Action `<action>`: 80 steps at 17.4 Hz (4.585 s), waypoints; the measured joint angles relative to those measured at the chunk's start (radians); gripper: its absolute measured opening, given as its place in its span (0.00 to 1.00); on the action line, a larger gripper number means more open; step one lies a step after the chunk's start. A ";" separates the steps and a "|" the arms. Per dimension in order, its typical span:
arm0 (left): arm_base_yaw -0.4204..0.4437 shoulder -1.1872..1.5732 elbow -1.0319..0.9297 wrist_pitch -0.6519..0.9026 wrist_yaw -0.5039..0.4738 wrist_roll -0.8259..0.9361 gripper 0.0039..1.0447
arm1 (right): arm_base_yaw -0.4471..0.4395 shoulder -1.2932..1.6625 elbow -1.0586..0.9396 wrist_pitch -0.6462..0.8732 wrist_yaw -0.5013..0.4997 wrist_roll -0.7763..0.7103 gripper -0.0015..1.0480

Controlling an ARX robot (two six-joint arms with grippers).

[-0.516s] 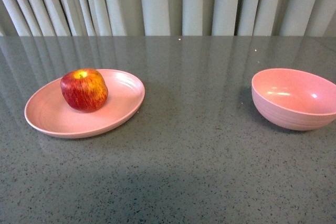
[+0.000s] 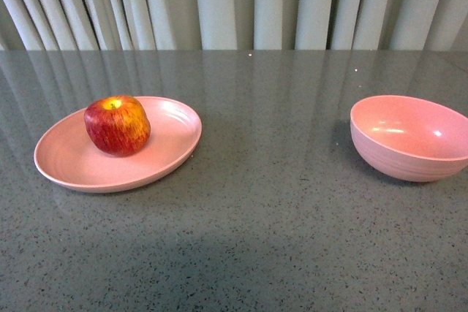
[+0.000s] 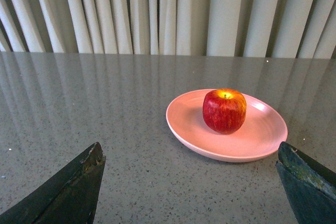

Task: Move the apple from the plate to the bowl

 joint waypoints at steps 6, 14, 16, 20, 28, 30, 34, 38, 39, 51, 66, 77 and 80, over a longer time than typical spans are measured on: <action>0.000 0.000 0.000 0.000 0.000 0.000 0.94 | 0.000 0.000 0.000 0.000 0.000 0.000 0.94; 0.000 0.000 0.000 0.000 0.000 0.000 0.94 | 0.033 0.098 0.050 -0.143 0.127 0.098 0.94; 0.000 0.000 0.000 0.000 0.000 0.000 0.94 | 0.018 0.168 0.069 -0.064 0.140 0.156 0.94; 0.000 0.000 0.000 0.000 0.000 0.000 0.94 | -0.052 0.641 0.303 0.306 0.031 0.160 0.94; 0.000 0.000 0.000 0.000 0.000 0.000 0.94 | 0.026 1.478 0.928 0.074 -0.033 0.039 0.94; 0.000 0.000 0.000 0.000 0.000 0.000 0.94 | 0.026 1.581 0.992 0.024 -0.034 0.047 0.94; 0.000 0.000 0.000 0.000 0.000 0.000 0.94 | 0.023 1.693 1.015 -0.028 -0.022 0.084 0.94; 0.000 0.000 0.000 0.000 0.000 0.000 0.94 | 0.019 1.764 1.023 -0.043 -0.026 0.145 0.94; 0.000 0.000 0.000 0.000 0.000 0.000 0.94 | 0.020 1.794 1.035 -0.058 -0.029 0.187 0.94; 0.000 0.000 0.000 0.000 0.000 0.000 0.94 | 0.040 1.820 1.062 -0.080 -0.084 0.271 0.04; 0.000 0.000 0.000 0.000 0.000 0.000 0.94 | 0.387 1.836 1.218 -0.183 -0.040 0.365 0.04; 0.000 0.000 0.000 0.000 0.000 0.000 0.94 | 0.386 1.922 1.278 -0.217 -0.018 0.423 0.04; 0.000 0.000 0.000 0.000 0.000 0.000 0.94 | 0.388 1.940 1.280 -0.226 -0.022 0.433 0.04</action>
